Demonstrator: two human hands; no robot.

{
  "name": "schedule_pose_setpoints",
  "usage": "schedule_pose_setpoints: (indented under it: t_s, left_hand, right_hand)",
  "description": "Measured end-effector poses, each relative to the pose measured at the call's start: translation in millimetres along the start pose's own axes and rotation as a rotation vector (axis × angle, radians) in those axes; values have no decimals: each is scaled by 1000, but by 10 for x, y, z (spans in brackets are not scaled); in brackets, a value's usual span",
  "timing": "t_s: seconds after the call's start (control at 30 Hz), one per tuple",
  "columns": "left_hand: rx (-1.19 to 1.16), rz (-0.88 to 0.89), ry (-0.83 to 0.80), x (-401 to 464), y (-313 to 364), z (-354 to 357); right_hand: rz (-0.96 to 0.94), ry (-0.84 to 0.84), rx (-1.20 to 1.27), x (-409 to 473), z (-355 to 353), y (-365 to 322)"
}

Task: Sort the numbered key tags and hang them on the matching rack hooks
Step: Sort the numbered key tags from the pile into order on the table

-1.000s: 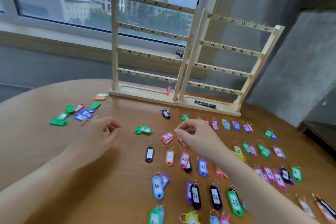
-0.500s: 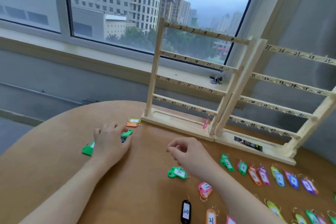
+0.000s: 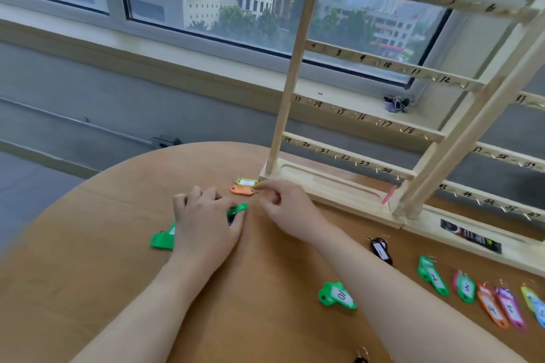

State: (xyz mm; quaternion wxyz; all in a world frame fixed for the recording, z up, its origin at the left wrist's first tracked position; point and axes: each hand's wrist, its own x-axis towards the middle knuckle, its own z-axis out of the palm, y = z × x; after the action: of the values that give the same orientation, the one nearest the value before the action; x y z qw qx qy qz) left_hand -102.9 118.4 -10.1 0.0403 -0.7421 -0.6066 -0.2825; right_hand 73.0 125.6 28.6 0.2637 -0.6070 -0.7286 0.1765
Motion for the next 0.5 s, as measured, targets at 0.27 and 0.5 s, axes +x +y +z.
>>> schedule_pose_setpoints:
  t_s: [0.27, 0.5]
  left_hand:
    - [-152, -61, 64, 2, -64, -2]
    - [-453, -194, 71, 69, -87, 3]
  right_hand:
    - [-37, 67, -19, 338, 287, 126]
    - [-67, 167, 61, 319, 329, 196]
